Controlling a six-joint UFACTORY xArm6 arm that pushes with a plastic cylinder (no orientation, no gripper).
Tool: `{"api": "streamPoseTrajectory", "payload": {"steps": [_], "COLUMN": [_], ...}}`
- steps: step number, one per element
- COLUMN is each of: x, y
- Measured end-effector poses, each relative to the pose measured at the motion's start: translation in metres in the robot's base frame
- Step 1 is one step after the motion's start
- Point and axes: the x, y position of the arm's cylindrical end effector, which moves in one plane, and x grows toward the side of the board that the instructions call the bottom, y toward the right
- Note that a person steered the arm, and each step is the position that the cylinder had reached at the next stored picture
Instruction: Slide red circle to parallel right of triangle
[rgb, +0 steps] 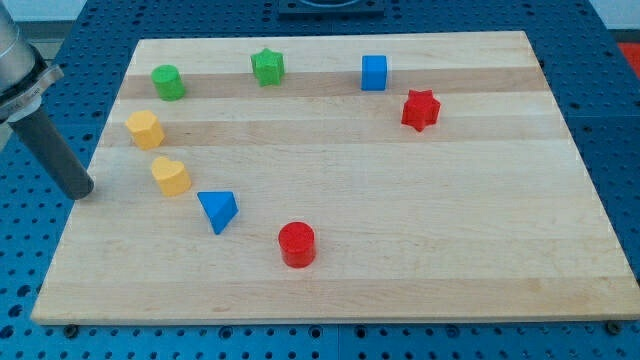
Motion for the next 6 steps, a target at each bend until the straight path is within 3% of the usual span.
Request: {"api": "streamPoseTrajectory", "payload": {"steps": [2,3,4,6], "x": [0.024,0.081,0.093,0.073], "y": [0.045,0.143,0.195,0.322]}}
